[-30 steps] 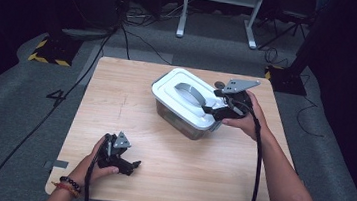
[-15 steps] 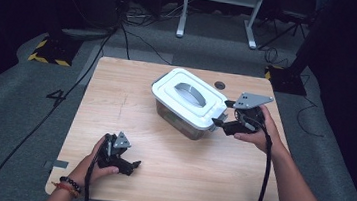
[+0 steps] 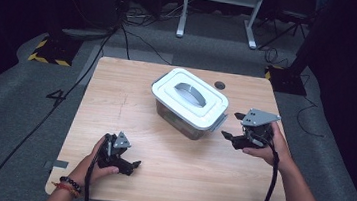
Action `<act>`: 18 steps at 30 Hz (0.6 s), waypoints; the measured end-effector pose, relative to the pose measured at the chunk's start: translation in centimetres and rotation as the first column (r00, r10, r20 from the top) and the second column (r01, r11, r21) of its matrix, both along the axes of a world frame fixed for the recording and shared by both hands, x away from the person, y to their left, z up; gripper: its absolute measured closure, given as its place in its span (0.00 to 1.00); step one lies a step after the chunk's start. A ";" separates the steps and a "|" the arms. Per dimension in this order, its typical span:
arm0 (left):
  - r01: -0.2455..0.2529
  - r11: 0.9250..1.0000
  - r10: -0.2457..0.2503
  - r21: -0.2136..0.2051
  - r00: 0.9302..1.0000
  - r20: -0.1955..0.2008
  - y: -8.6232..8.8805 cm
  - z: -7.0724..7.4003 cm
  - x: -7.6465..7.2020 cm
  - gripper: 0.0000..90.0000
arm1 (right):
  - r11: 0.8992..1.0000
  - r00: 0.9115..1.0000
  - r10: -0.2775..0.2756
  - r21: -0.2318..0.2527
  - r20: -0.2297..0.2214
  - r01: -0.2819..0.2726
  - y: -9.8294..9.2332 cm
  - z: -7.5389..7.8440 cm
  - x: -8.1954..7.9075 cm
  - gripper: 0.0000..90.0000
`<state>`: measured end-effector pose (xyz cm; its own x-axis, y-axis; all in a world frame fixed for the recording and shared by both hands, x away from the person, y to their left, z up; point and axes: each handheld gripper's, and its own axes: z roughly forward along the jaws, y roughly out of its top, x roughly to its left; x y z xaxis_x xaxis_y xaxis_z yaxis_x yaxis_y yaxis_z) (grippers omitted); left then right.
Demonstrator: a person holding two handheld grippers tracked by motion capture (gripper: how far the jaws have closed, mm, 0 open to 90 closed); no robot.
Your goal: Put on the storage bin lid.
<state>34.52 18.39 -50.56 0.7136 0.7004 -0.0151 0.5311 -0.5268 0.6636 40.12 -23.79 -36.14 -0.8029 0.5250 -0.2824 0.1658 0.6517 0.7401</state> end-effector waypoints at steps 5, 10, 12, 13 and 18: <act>0.000 1.000 0.000 0.000 1.000 0.000 0.0 0.0 0.0 0.00 | 1.000 1.000 -0.018 -0.012 -0.002 0.018 -1.0 -1.3 -0.5 0.26; 0.001 1.000 -0.001 -0.001 1.000 0.000 0.0 0.0 0.0 0.00 | 0.999 0.999 -0.039 -0.034 -0.016 0.038 -1.8 -2.6 -0.8 0.26; 0.000 1.000 0.000 0.000 1.000 0.000 0.0 0.0 0.0 0.00 | 0.998 0.998 -0.054 -0.042 -0.028 0.053 -2.2 -3.0 -0.9 0.27; 0.000 1.000 0.000 0.000 1.000 0.000 0.0 0.0 0.0 0.00 | 0.997 0.998 -0.061 -0.049 -0.031 0.059 -2.3 -3.2 -0.9 0.27; 0.000 1.000 0.000 0.000 1.000 0.000 0.0 0.0 0.0 0.00 | 0.994 0.995 -0.081 -0.072 -0.048 0.078 -2.9 -4.4 -1.2 0.27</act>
<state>34.52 18.39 -50.56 0.7137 0.7003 -0.0153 0.5312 -0.5269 0.6635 38.95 -26.70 -40.50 -0.7736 0.5683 -0.2802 0.2558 0.6847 0.6824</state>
